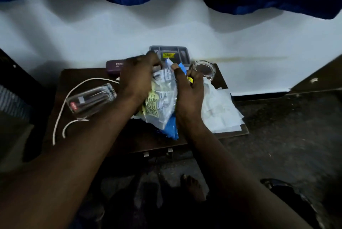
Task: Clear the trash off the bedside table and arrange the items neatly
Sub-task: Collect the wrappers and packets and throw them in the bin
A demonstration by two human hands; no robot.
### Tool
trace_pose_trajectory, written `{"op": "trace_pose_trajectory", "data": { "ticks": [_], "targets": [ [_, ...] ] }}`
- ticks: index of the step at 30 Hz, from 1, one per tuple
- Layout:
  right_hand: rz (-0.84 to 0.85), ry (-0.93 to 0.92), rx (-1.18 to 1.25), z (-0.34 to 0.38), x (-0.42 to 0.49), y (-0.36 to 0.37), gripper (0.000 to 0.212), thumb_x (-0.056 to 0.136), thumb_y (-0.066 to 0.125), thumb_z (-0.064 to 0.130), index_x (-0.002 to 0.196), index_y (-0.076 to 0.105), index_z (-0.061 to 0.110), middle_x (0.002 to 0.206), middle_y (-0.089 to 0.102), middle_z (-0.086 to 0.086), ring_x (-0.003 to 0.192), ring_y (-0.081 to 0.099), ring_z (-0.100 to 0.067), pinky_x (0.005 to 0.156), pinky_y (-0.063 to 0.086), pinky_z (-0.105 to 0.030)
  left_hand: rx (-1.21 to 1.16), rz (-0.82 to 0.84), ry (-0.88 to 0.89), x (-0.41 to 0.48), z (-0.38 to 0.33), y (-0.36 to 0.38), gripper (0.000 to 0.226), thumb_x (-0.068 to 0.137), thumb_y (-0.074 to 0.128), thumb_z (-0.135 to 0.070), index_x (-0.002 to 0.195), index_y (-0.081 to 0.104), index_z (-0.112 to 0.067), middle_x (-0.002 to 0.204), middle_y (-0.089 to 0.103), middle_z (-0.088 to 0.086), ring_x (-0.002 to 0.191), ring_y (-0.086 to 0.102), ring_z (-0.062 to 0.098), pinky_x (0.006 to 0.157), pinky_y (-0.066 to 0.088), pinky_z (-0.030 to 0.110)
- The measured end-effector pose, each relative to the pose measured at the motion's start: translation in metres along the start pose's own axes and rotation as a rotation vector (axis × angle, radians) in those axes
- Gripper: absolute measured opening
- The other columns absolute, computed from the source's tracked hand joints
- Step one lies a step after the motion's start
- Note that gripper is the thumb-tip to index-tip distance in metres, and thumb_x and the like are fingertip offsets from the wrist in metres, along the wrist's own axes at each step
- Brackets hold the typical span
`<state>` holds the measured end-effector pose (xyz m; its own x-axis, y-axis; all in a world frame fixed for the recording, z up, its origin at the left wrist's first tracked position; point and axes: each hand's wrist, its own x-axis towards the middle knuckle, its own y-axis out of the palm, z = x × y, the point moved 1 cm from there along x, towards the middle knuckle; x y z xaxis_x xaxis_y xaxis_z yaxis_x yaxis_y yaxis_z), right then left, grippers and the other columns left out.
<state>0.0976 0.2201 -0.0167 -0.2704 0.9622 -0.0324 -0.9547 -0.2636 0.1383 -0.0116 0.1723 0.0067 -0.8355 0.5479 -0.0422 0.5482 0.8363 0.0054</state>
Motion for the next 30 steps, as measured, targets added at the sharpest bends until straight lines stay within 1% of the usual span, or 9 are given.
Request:
{"op": "trace_pose_trajectory", "data": {
  "ticks": [3, 7, 11, 14, 17, 21, 24, 27, 30],
  "targets": [
    [0.086, 0.105, 0.129, 0.001, 0.0, -0.02, 0.021, 0.082, 0.072, 0.037, 0.091, 0.07, 0.018, 0.085, 0.072, -0.007, 0.081, 0.066, -0.023, 0.077, 0.053, -0.041, 0.06, 0.152, -0.014, -0.011, 0.01, 0.022, 0.052, 0.07, 0.079, -0.061, 0.067, 0.071, -0.01, 0.064, 0.07, 0.011, 0.059, 0.065, 0.016, 0.065, 0.05, 0.033],
    [0.104, 0.046, 0.069, 0.006, 0.001, -0.047, 0.02, 0.079, 0.069, 0.038, 0.068, 0.068, 0.022, 0.065, 0.065, 0.001, 0.068, 0.058, -0.019, 0.069, 0.047, -0.035, 0.069, 0.206, 0.03, -0.019, 0.005, 0.043, 0.054, 0.066, 0.085, -0.057, 0.076, 0.076, -0.005, 0.075, 0.076, 0.017, 0.069, 0.074, 0.035, 0.073, 0.061, 0.047],
    [-0.02, 0.043, -0.137, 0.012, 0.013, -0.093, 0.02, 0.076, 0.068, 0.038, 0.068, 0.065, 0.02, 0.061, 0.057, 0.0, 0.063, 0.054, -0.02, 0.061, 0.045, -0.036, 0.228, 0.154, 0.12, -0.023, 0.007, 0.057, 0.054, 0.069, 0.08, -0.058, 0.056, 0.061, -0.009, 0.044, 0.053, -0.004, 0.041, 0.049, 0.011, 0.055, 0.046, 0.028],
    [-0.103, 0.096, -0.2, 0.019, 0.03, -0.124, 0.023, 0.076, 0.067, 0.033, 0.06, 0.056, 0.02, 0.054, 0.047, -0.003, 0.053, 0.051, -0.02, 0.052, 0.044, -0.031, 0.373, 0.14, 0.071, -0.012, 0.01, 0.05, 0.038, 0.064, 0.075, -0.047, 0.059, 0.062, -0.011, 0.041, 0.052, -0.006, 0.036, 0.045, 0.01, 0.055, 0.045, 0.026],
    [-0.119, 0.103, -0.162, 0.022, 0.044, -0.136, 0.013, 0.083, 0.07, 0.018, 0.075, 0.064, 0.01, 0.064, 0.057, -0.008, 0.059, 0.056, -0.021, 0.057, 0.046, -0.031, 0.53, 0.183, 0.001, 0.006, 0.006, 0.029, 0.027, 0.058, 0.075, -0.037, 0.054, 0.057, -0.015, 0.039, 0.049, -0.009, 0.033, 0.042, 0.006, 0.046, 0.036, 0.019],
    [-0.024, 0.084, -0.245, 0.016, 0.048, -0.126, 0.016, 0.085, 0.078, 0.016, 0.094, 0.074, 0.004, 0.078, 0.068, -0.006, 0.07, 0.06, -0.018, 0.066, 0.047, -0.033, 0.994, 0.342, 0.019, 0.027, 0.015, -0.007, 0.022, 0.065, 0.087, -0.02, 0.07, 0.066, -0.017, 0.075, 0.071, -0.001, 0.071, 0.068, 0.024, 0.066, 0.056, 0.033],
    [0.029, 0.056, -0.33, 0.015, 0.048, -0.109, 0.027, 0.08, 0.084, 0.031, 0.095, 0.077, 0.01, 0.085, 0.078, -0.005, 0.08, 0.073, -0.025, 0.077, 0.058, -0.041, 1.239, 0.47, -0.009, 0.024, 0.023, -0.023, 0.036, 0.065, 0.09, -0.026, 0.095, 0.071, -0.033, 0.109, 0.071, 0.003, 0.093, 0.067, 0.025, 0.082, 0.054, 0.033],
    [0.005, 0.073, -0.402, 0.013, 0.045, -0.093, 0.039, 0.074, 0.082, 0.05, 0.088, 0.077, 0.015, 0.081, 0.079, 0.0, 0.083, 0.075, -0.022, 0.084, 0.061, -0.044, 1.417, 0.52, 0.035, 0.023, 0.027, -0.023, 0.059, 0.063, 0.093, -0.038, 0.117, 0.071, -0.032, 0.124, 0.069, 0.004, 0.106, 0.064, 0.026, 0.082, 0.048, 0.03],
    [-0.007, 0.087, -0.422, 0.012, 0.046, -0.078, 0.042, 0.071, 0.076, 0.061, 0.08, 0.075, 0.02, 0.077, 0.077, 0.004, 0.083, 0.073, -0.019, 0.087, 0.06, -0.044, 1.484, 0.523, 0.04, 0.021, 0.03, -0.023, 0.06, 0.064, 0.091, -0.046, 0.118, 0.069, -0.033, 0.126, 0.069, 0.003, 0.112, 0.063, 0.027, 0.09, 0.053, 0.035]
  ]
}}
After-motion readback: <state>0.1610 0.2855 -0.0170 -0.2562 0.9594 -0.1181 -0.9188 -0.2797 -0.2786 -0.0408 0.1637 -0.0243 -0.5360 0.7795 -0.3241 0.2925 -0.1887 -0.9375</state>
